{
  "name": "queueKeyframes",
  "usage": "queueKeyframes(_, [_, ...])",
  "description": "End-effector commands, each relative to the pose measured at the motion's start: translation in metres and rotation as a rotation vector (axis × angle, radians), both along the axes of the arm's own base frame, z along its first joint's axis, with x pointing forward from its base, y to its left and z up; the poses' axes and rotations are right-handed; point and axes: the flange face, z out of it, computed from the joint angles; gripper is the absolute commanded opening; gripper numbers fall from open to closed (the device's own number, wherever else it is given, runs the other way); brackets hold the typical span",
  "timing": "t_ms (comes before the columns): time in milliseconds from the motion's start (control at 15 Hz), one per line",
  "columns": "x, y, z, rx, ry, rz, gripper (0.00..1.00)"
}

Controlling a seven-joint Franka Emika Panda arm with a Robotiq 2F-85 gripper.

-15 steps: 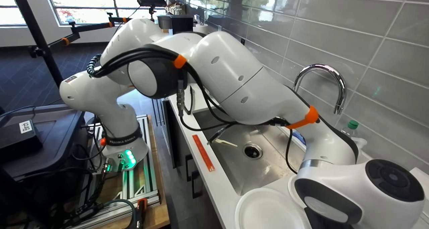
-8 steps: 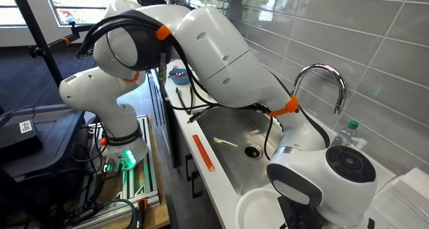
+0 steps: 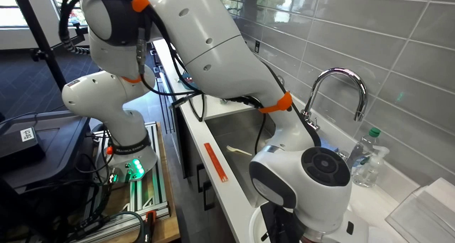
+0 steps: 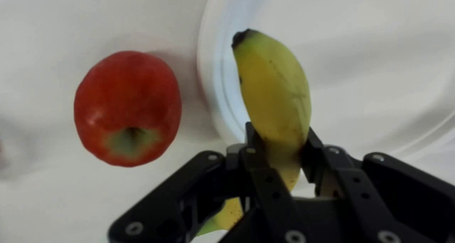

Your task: Put the fruits on the white plate in front

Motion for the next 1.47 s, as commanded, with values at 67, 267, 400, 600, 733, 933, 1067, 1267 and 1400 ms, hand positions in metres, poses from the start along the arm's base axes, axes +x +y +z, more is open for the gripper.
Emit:
queueKeyframes(67, [-0.029, 0.023, 0.003, 0.022, 0.010, 0.062, 0.24])
queueKeyframes(267, [-0.034, 0.028, -0.004, 0.038, 0.017, 0.082, 0.26])
queueKeyframes(400, [-0.032, 0.031, -0.009, 0.040, 0.022, 0.092, 0.29])
queueKeyframes(600, [-0.028, 0.032, -0.014, 0.042, 0.023, 0.084, 0.40])
queueKeyframes(733, [-0.021, 0.031, -0.014, 0.043, 0.010, 0.068, 0.60])
queueKeyframes(933, [-0.017, 0.031, -0.010, 0.039, -0.004, 0.060, 0.74])
queueKeyframes(1067, [-0.018, 0.030, -0.003, 0.027, -0.015, 0.056, 0.89])
queueKeyframes(1267, [-0.020, 0.023, 0.016, 0.015, -0.058, 0.014, 1.00])
queueKeyframes(1400, [-0.021, 0.016, 0.032, 0.010, -0.093, -0.036, 1.00])
